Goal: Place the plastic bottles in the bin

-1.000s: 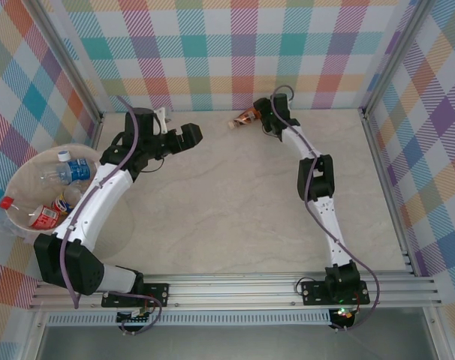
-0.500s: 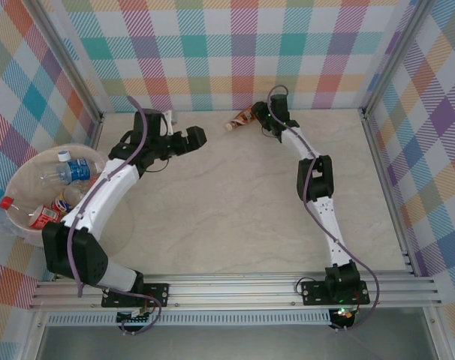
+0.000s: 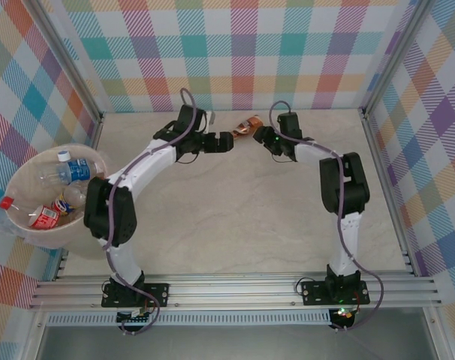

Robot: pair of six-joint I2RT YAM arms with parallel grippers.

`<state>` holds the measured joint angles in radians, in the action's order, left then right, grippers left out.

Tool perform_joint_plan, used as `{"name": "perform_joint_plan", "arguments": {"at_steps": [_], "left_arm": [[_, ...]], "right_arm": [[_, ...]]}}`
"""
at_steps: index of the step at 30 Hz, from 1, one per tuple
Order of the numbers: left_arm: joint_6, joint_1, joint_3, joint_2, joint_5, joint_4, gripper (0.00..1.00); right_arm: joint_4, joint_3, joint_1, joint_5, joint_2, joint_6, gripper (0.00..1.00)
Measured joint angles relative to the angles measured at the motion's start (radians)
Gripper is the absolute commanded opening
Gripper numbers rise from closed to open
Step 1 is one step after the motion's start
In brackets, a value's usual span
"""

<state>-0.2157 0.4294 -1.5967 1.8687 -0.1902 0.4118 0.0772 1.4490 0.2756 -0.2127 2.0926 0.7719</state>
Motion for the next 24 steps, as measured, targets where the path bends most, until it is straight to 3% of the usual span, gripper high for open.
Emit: {"name": "perform_joint_plan", "arguments": {"at_steps": [5,10,16,24], "left_arm": [[0.185,0.007,-0.219,0.252,0.028,0.0,1.0],[0.374,0.015,-0.47,0.5,0.043,0.023,1.0],[0.541,0.019,-0.727,0.692,0.018,0.092,0.98],[0.665,0.047,-0.791,0.752,0.004,0.138,0.87]], "right_arm": [[0.061,-0.177,-0.007,0.03,-0.169,0.025,0.77],[0.056,-0.238,-0.045,0.071,-0.232,0.05,0.96],[0.039,-0.269,-0.095,0.089,-0.253,0.054,0.99],[0.008,-0.296,-0.14,0.089,-0.304,0.053,1.0]]}}
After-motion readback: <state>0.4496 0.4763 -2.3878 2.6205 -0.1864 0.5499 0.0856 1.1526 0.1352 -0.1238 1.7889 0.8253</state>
